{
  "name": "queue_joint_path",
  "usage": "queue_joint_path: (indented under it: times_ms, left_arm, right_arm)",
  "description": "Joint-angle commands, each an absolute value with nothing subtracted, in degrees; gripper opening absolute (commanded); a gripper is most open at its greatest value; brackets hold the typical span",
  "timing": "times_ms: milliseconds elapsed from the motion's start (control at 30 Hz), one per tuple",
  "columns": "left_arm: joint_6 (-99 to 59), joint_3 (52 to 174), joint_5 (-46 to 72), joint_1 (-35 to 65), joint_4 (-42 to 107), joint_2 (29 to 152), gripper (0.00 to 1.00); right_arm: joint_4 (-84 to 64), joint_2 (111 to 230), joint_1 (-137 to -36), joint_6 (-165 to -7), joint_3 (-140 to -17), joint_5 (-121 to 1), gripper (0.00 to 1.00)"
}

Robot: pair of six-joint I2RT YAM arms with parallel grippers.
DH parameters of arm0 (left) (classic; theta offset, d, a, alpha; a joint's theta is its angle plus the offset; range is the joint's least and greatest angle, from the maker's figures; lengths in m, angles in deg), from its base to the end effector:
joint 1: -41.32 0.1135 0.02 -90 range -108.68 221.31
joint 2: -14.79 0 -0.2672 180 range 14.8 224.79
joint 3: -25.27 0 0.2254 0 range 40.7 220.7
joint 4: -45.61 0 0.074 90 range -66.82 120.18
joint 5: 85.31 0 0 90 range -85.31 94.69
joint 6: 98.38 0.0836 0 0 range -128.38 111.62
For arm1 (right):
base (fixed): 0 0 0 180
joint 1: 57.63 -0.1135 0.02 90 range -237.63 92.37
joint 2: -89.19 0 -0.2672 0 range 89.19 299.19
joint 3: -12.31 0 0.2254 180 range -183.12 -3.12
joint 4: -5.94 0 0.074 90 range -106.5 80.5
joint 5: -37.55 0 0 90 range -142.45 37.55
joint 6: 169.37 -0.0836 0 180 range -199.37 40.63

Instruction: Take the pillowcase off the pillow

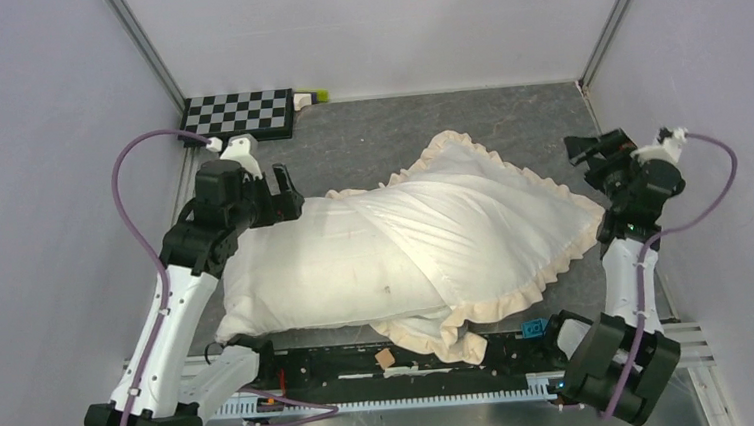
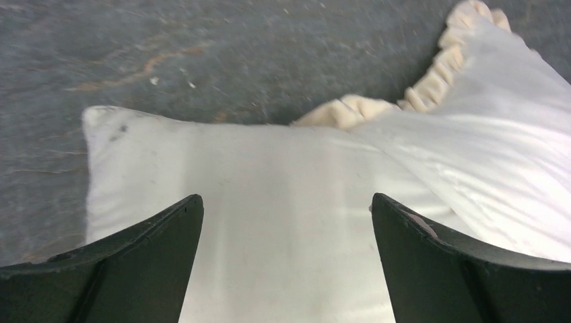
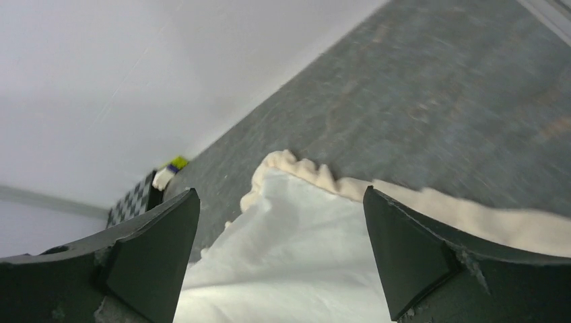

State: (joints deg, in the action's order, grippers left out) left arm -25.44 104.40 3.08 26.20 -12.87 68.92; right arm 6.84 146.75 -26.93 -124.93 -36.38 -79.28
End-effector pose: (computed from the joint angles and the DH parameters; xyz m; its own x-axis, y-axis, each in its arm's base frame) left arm 0.1929 -0.0497 0.3384 -0.5790 -0.1473 -0.8019 0.0714 0.9706 -0.2299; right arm 0.2313 -0.0934 0.2836 -0.0326 0.7603 -0.6487 0.1350 0.6465 0.7509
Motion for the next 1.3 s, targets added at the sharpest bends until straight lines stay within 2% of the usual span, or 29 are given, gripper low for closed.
queue_joint_path:
  times_ms: [0,167,333,500,833,967,1000,1033,1167,1200,1267]
  left_arm:
    - [-25.6,106.0,6.4,21.7,-16.2,71.4,1.0]
    - [-23.5,108.3,-5.2,13.2,-22.7,77.6,1.0]
    - [-23.1,106.5,-5.4,13.0,-23.1,78.9,1.0]
    - [-23.5,103.3,-4.3,13.0,-22.6,78.0,1.0]
    - [-24.8,97.5,-1.0,13.0,-19.4,74.7,1.0]
    - [-24.8,97.3,-1.2,13.0,-18.7,74.3,1.0]
    - [-25.0,97.4,-1.5,13.0,-18.6,73.8,1.0]
    - [-25.3,97.6,-1.7,13.0,-18.4,73.3,1.0]
    - [-26.0,98.9,-2.1,13.0,-18.2,71.8,1.0]
    - [-26.1,99.2,-2.3,13.0,-18.2,71.6,1.0]
    - [-26.3,99.6,-3.3,13.1,-17.9,71.3,1.0]
  right_arm:
    - [-4.5,149.8,-38.4,-106.0,-49.3,-76.1,0.98]
    - [-14.3,159.7,-47.7,-98.7,-58.1,-76.4,0.98]
    - [-15.3,164.8,-55.2,-96.6,-59.1,-71.4,0.98]
    - [-14.9,168.7,-58.5,-98.0,-58.5,-70.3,0.98]
    - [-2.9,169.4,-61.5,-103.9,-48.8,-79.9,0.97]
    - [-0.8,169.3,-61.9,-104.7,-47.4,-80.0,0.8]
    - [-0.6,169.2,-62.0,-104.8,-47.5,-80.1,0.72]
    - [-0.3,169.0,-62.0,-104.8,-47.7,-80.3,0.63]
    - [0.2,168.6,-62.1,-105.6,-49.5,-80.8,0.08]
    - [0.2,168.8,-62.1,-106.0,-50.4,-81.2,0.01]
    - [1.0,169.2,-62.9,-107.3,-52.4,-81.5,0.0]
